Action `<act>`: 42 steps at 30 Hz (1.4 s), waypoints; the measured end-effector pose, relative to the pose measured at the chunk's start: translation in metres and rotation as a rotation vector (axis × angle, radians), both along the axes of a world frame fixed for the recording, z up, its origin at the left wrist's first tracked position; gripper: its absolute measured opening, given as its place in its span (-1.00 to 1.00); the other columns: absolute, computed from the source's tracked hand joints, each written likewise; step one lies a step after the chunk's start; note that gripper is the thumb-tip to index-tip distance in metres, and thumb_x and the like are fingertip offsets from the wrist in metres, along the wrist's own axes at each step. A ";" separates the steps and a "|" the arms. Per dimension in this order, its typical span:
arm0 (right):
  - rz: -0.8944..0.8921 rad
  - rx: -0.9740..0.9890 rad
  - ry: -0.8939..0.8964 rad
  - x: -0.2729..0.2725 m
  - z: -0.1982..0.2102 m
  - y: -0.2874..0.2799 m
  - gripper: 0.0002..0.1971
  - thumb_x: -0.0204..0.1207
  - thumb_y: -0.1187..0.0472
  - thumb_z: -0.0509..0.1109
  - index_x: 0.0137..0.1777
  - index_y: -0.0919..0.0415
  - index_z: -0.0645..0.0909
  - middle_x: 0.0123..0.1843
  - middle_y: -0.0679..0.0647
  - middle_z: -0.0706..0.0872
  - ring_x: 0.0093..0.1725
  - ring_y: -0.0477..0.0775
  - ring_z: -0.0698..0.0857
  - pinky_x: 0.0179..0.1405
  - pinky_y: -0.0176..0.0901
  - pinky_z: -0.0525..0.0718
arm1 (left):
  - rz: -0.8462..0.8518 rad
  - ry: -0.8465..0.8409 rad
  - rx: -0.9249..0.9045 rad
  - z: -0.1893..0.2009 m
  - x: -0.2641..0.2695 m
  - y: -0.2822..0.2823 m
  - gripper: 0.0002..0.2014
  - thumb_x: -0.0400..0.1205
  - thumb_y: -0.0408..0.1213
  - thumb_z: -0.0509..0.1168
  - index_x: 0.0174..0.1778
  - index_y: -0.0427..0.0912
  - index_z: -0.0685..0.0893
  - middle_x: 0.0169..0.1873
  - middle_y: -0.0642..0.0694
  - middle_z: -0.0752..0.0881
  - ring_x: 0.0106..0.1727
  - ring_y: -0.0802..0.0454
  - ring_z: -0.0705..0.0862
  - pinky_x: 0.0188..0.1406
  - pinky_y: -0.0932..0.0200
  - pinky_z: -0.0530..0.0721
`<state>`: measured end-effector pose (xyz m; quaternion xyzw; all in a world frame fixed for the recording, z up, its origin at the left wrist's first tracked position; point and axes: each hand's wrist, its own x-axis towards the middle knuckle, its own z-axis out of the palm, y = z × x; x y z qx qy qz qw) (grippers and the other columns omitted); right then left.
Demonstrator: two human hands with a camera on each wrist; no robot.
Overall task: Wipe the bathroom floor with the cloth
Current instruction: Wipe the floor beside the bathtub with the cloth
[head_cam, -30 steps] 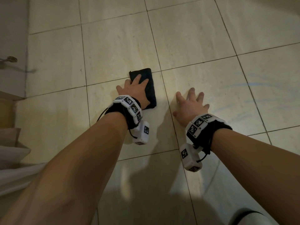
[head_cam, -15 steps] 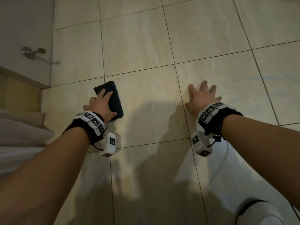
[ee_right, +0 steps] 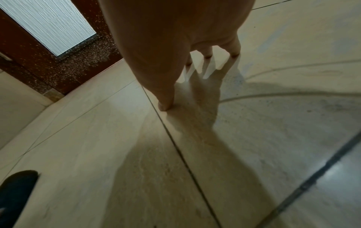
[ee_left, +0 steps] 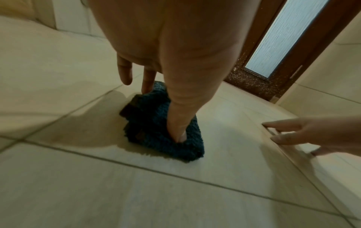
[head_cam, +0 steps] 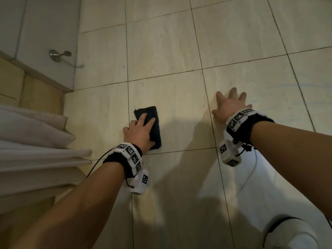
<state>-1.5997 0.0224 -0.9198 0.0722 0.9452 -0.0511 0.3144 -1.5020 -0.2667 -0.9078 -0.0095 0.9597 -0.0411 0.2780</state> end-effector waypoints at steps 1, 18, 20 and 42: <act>0.003 -0.002 0.000 0.001 0.000 0.000 -0.33 0.64 -0.09 0.32 0.64 -0.17 0.06 0.75 0.15 -0.21 0.70 0.47 -0.20 0.51 0.65 0.14 | -0.004 -0.002 0.003 -0.001 0.001 0.005 -0.09 0.51 0.07 0.47 0.69 0.19 0.06 0.70 -0.03 -0.02 0.53 -0.23 0.27 0.36 -0.23 0.40; 0.002 -0.022 -0.001 -0.003 -0.006 0.005 -0.29 0.63 -0.10 0.31 0.67 -0.20 0.00 0.75 0.16 -0.23 0.69 0.49 -0.21 0.49 0.68 0.11 | -0.123 0.060 0.080 -0.006 -0.022 0.092 -0.10 0.49 0.14 0.45 0.69 0.16 0.10 0.67 -0.07 0.01 0.49 -0.23 0.28 0.36 -0.20 0.41; 0.001 -0.019 0.000 -0.004 -0.008 0.006 -0.27 0.62 -0.11 0.32 0.68 -0.21 -0.02 0.75 0.16 -0.24 0.69 0.48 -0.22 0.49 0.68 0.10 | -0.128 0.069 0.082 -0.007 -0.029 0.105 -0.10 0.49 0.14 0.45 0.68 0.17 0.11 0.67 -0.07 0.01 0.50 -0.23 0.28 0.36 -0.20 0.40; 0.093 -0.358 0.087 -0.017 0.041 0.059 -0.60 0.68 0.28 0.20 0.49 0.10 0.50 0.41 0.14 0.47 0.38 0.17 0.48 0.28 0.02 0.59 | 0.382 -0.067 0.344 0.006 -0.098 0.135 -0.18 0.61 -0.13 0.36 0.71 -0.08 0.04 0.46 -0.33 0.35 0.27 -0.33 0.57 0.10 0.00 0.64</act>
